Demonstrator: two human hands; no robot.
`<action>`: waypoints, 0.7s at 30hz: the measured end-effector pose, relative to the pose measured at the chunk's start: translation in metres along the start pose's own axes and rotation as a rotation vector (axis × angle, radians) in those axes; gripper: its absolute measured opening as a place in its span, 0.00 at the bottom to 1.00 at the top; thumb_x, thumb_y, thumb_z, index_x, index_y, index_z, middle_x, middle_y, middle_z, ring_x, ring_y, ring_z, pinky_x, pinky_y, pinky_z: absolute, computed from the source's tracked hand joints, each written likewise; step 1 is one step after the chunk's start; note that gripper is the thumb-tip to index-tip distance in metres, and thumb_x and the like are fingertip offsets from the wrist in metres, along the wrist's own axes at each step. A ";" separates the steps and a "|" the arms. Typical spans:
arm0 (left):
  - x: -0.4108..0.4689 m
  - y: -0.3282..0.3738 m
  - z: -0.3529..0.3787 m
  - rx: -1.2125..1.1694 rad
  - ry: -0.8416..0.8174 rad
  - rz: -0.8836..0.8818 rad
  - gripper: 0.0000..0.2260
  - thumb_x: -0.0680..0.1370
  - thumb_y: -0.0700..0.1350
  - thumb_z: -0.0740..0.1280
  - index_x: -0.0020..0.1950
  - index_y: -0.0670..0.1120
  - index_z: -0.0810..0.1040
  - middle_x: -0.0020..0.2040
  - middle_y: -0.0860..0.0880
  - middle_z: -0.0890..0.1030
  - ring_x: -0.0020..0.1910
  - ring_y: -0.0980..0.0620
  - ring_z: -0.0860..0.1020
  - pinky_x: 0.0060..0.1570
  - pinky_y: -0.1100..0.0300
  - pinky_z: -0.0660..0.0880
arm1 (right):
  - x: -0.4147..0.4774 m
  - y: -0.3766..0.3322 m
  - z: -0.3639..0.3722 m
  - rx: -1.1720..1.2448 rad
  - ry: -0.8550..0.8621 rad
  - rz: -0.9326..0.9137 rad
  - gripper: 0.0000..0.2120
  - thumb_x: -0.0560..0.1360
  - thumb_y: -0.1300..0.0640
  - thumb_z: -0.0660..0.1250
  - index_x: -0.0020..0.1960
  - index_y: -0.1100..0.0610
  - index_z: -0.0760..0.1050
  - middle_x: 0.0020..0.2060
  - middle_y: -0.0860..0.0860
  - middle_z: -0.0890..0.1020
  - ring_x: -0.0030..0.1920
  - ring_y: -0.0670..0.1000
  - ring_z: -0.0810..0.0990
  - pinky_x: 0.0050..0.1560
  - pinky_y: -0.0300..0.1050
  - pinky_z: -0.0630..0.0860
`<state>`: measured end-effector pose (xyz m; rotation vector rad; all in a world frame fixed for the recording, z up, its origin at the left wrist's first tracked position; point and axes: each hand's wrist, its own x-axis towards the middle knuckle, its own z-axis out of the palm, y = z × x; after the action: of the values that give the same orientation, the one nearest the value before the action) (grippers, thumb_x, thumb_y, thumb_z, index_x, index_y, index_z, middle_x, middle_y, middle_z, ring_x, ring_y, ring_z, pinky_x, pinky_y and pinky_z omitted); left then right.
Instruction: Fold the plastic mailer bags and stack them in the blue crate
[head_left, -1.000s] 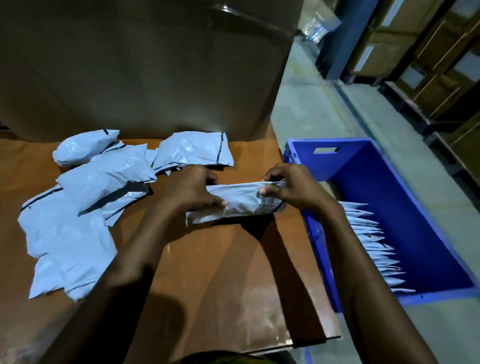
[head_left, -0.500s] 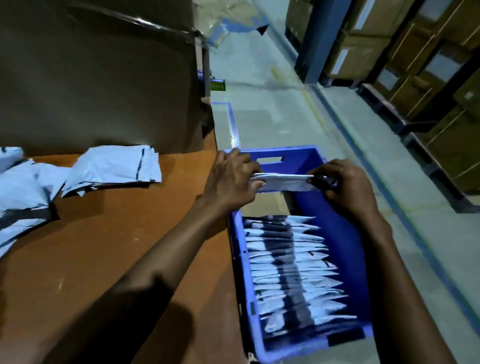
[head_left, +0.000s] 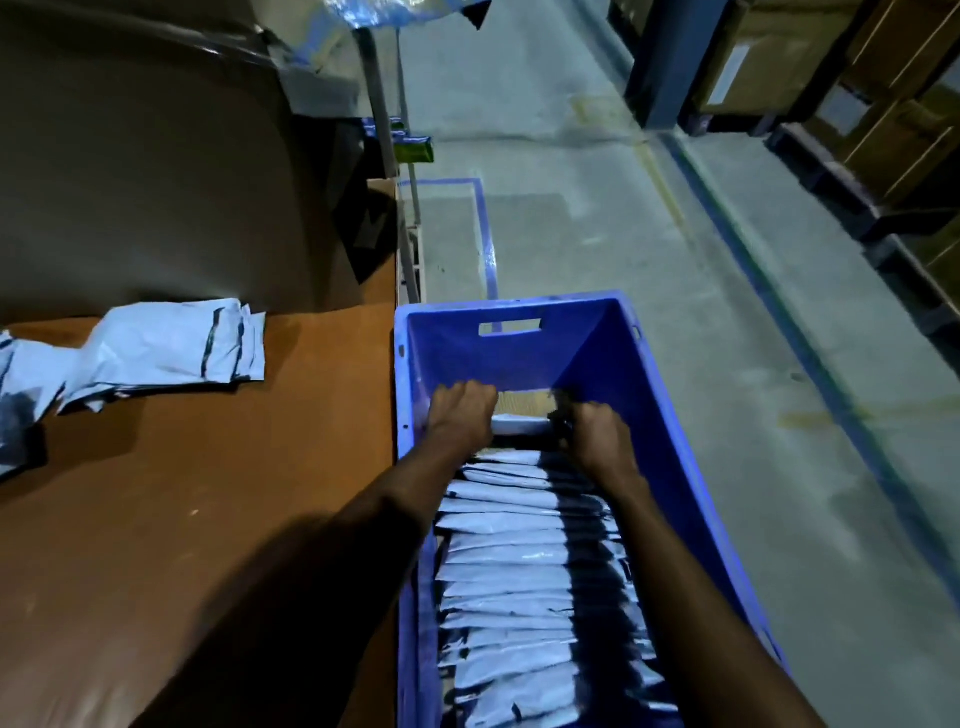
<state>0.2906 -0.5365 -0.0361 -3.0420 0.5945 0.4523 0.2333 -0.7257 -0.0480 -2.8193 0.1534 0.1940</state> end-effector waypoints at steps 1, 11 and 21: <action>0.001 0.000 0.010 -0.002 -0.041 -0.006 0.13 0.79 0.42 0.67 0.63 0.47 0.76 0.63 0.43 0.79 0.65 0.40 0.77 0.63 0.50 0.71 | 0.002 0.005 0.006 0.013 -0.037 0.010 0.12 0.75 0.58 0.74 0.58 0.57 0.84 0.52 0.63 0.84 0.55 0.67 0.82 0.50 0.56 0.78; 0.015 0.002 0.033 -0.137 -0.361 -0.009 0.26 0.78 0.38 0.65 0.76 0.53 0.68 0.70 0.42 0.77 0.68 0.38 0.76 0.66 0.44 0.73 | 0.013 0.030 0.024 0.226 -0.225 -0.163 0.16 0.83 0.45 0.66 0.69 0.45 0.78 0.61 0.53 0.85 0.62 0.57 0.81 0.54 0.50 0.77; 0.006 0.005 0.024 -0.250 -0.390 -0.037 0.28 0.79 0.38 0.62 0.79 0.54 0.66 0.78 0.46 0.70 0.76 0.41 0.68 0.73 0.45 0.63 | -0.002 0.017 0.025 0.097 -0.119 -0.173 0.14 0.82 0.45 0.66 0.65 0.46 0.81 0.57 0.54 0.86 0.58 0.60 0.82 0.56 0.52 0.78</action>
<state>0.2870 -0.5415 -0.0602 -3.0442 0.4890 1.1625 0.2268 -0.7339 -0.0761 -2.6972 -0.1052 0.3051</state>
